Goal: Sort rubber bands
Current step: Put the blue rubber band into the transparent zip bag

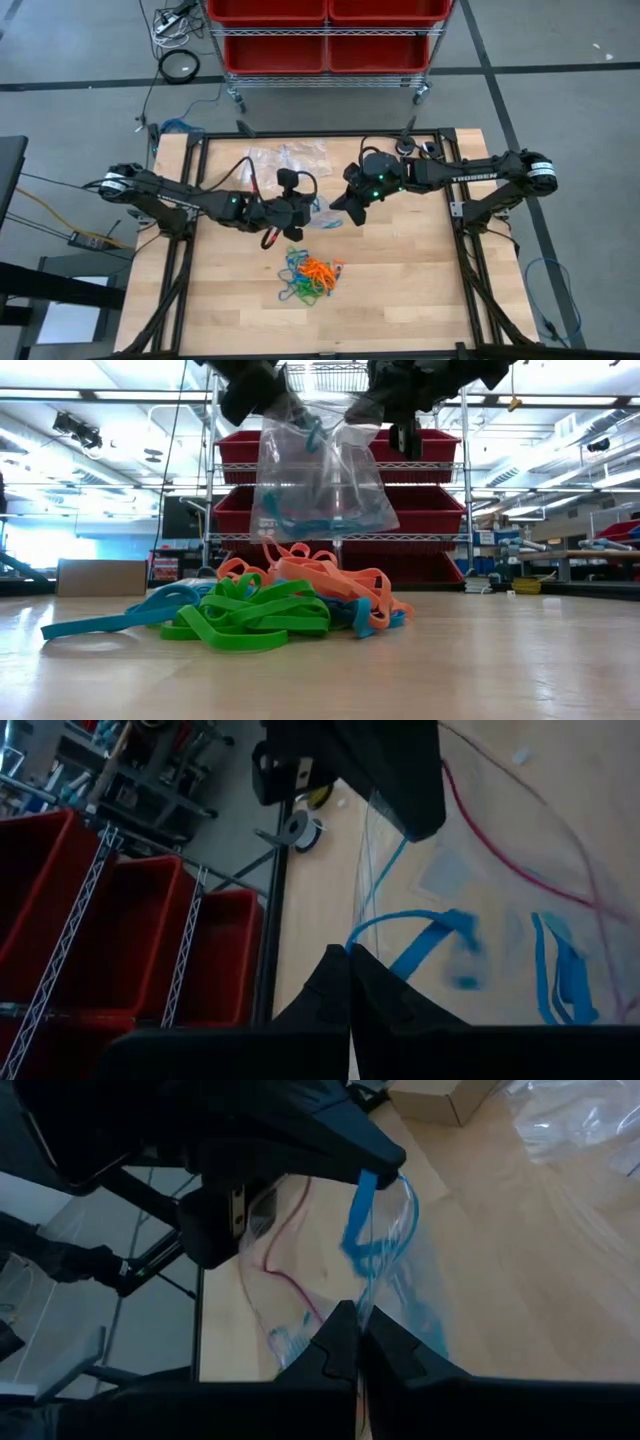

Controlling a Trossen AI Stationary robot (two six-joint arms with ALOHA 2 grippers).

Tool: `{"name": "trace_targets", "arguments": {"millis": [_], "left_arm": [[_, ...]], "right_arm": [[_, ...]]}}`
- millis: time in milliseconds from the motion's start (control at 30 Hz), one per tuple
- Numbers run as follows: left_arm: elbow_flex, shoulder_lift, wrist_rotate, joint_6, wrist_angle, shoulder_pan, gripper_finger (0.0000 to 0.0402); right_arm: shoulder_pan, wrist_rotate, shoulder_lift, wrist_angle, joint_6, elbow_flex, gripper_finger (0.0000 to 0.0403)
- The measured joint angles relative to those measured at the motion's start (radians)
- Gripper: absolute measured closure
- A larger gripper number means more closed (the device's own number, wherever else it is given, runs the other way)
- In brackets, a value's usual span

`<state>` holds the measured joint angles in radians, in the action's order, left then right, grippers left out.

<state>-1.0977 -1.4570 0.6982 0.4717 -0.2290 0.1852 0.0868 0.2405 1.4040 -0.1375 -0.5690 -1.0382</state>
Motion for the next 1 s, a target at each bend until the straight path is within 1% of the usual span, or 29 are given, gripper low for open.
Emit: {"name": "trace_targets", "arguments": {"millis": [100,167,300,433,567,633,833,1000], "left_arm": [[0.0,0.0,0.041,0.0,0.0,0.0,0.0401],[0.0,0.0,0.034,0.0,0.0,0.002,0.0401],[0.0,0.0,-0.057,0.0,0.0,0.02,0.0398],[0.0,0.0,-0.093,0.0,0.019,0.036,0.0385],[0.0,0.0,-0.136,-0.004,0.027,0.04,0.0358],[0.0,0.0,-0.138,-0.01,0.025,0.041,0.0339],[0.0,0.007,-0.123,-0.053,0.028,0.04,0.0282],[-0.044,0.028,-0.097,-0.102,-0.035,0.041,0.0254]], "right_arm": [[0.0,0.0,0.0,0.001,0.0,0.0,0.0403],[0.0,0.0,0.0,0.001,-0.001,0.0,0.0403],[0.0,0.0,0.0,0.001,-0.005,0.0,0.0403],[0.008,0.0,0.0,0.003,-0.005,0.0,0.0403],[0.016,-0.001,0.0,0.003,-0.005,0.0,0.0403],[0.02,-0.001,0.0,0.003,-0.005,0.0,0.0403],[0.035,-0.002,0.0,0.002,0.001,0.0,0.0403],[0.053,-0.004,0.0,-0.015,0.011,0.0,0.0403]]}}
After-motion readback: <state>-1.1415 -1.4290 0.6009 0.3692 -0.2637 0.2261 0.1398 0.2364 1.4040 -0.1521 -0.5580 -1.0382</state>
